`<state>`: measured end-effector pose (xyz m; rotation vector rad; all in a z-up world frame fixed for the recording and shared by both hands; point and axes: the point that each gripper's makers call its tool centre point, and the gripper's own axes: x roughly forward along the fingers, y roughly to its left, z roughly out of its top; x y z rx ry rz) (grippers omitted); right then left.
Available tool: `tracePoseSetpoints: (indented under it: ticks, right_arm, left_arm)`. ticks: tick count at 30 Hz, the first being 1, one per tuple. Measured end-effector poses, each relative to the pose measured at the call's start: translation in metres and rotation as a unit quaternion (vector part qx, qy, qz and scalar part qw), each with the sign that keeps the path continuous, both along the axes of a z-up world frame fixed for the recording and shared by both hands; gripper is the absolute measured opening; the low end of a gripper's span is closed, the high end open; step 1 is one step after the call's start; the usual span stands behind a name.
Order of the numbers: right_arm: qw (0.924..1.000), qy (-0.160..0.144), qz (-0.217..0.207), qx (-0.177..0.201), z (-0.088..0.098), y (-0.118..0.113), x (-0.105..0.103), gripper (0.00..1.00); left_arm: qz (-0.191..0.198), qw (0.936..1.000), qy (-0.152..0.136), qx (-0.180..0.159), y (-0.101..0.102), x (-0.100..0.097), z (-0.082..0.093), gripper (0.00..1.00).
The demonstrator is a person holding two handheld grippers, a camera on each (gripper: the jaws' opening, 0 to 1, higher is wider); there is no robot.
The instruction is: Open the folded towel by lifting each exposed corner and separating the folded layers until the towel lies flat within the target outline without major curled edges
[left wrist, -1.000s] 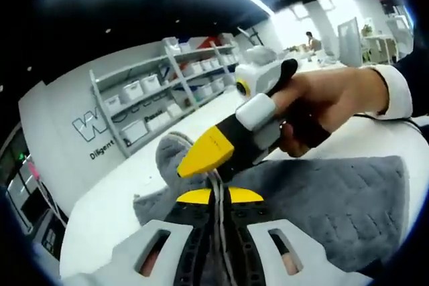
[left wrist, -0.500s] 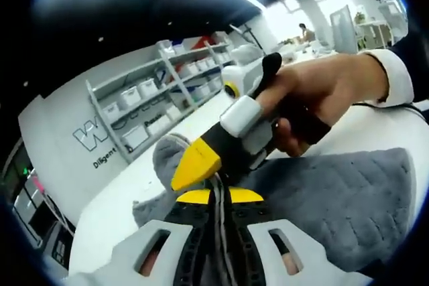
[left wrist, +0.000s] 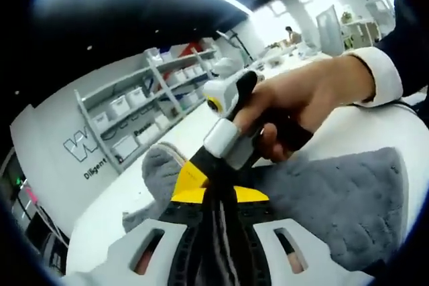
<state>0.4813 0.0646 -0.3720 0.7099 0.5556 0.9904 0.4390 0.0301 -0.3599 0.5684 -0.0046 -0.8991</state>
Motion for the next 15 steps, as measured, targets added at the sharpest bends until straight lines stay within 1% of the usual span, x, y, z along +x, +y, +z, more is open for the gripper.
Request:
tracePoseSetpoints:
  ticks: [3, 5, 7, 9, 12, 14, 15]
  right_arm:
    - [1.0000, 0.005, 0.001, 0.003, 0.001, -0.002, 0.000, 0.00]
    - [1.0000, 0.006, 0.003, 0.001, 0.001, -0.003, 0.000, 0.00]
    - [1.0000, 0.005, 0.004, -0.002, 0.001, -0.004, 0.000, 0.00]
    - [1.0000, 0.006, 0.005, 0.000, 0.002, -0.003, 0.000, 0.00]
    - [0.9998, 0.011, 0.010, 0.010, 0.006, -0.004, 0.000, 0.00]
    - [0.9997, 0.008, 0.013, 0.019, 0.012, -0.007, 0.000, 0.00]
    - [0.9996, 0.007, 0.015, 0.022, 0.013, -0.007, 0.000, 0.00]
  left_arm:
    - [-0.005, 1.0000, 0.003, -0.007, 0.002, 0.000, 0.005, 0.15]
    - [-0.019, 0.9992, 0.002, -0.036, 0.001, -0.002, 0.015, 0.18]
    - [-0.022, 0.9975, 0.016, -0.065, 0.003, -0.003, 0.023, 0.18]
    - [-0.022, 0.9954, 0.018, -0.092, 0.007, -0.001, 0.033, 0.18]
    - [-0.012, 0.9949, 0.008, -0.100, 0.019, 0.004, 0.041, 0.18]
    - [-0.018, 0.9927, 0.007, -0.119, 0.023, 0.005, 0.047, 0.18]
    - [-0.013, 0.9914, 0.008, -0.130, 0.026, 0.008, 0.050, 0.18]
